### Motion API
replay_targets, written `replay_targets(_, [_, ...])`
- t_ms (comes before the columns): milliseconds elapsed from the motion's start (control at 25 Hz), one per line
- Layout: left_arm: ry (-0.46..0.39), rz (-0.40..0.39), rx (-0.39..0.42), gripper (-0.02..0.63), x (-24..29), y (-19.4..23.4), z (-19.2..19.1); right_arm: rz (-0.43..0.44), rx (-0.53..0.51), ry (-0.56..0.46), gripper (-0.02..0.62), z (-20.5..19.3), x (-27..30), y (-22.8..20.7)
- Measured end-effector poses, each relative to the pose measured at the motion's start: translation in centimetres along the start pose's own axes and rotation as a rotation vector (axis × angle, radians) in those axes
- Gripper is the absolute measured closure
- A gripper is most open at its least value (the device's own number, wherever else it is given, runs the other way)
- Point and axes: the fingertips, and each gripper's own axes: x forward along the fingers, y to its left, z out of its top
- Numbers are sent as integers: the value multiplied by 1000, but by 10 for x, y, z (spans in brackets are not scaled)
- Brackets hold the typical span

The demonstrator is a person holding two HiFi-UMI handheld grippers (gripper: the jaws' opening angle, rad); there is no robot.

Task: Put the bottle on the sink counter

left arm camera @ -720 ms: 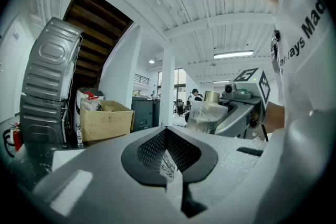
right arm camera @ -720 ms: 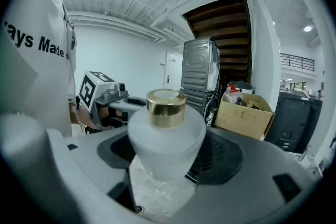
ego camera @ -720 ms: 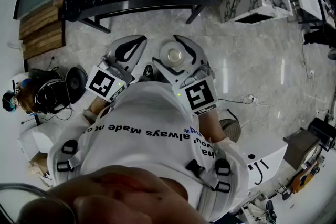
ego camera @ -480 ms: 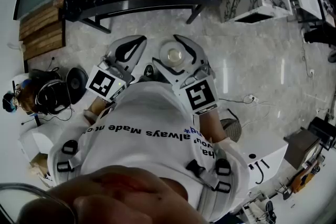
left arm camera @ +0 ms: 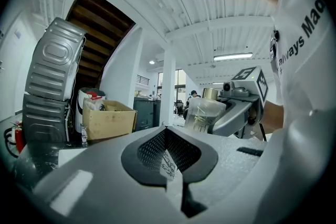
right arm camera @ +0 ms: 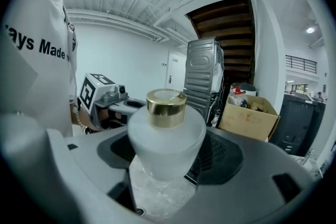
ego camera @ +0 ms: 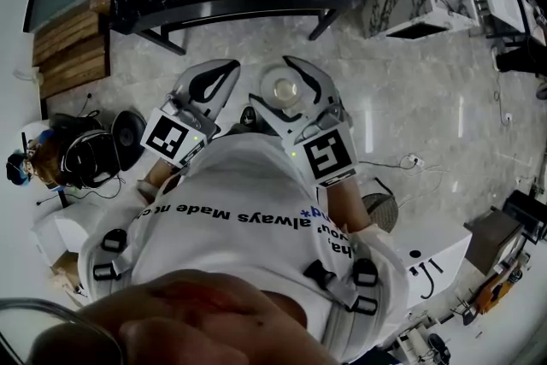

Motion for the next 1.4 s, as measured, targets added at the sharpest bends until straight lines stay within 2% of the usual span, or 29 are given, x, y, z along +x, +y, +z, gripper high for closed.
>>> replay_targets(200, [10, 1, -5, 603, -13, 11, -4, 0, 3, 56, 262, -1, 11, 9])
replay_targets(400, [10, -1, 3, 603, -18, 19, -7, -11, 15, 30, 262, 3, 19, 11])
replay_targets(720, [4, 5, 4, 603, -1, 35, -6, -27, 2, 39, 262, 0, 30, -12])
replay_targets(840, [3, 4, 4, 603, 13, 43, -5, -26, 2, 17, 262, 1, 36, -26])
replay_targets(1040, [8, 1, 3, 603, 47, 58, -3, -28, -2, 51, 262, -3, 42, -61])
replay_targets(1400, [19, -11, -9, 603, 119, 80, 2, -38, -2, 50, 262, -10, 49, -135])
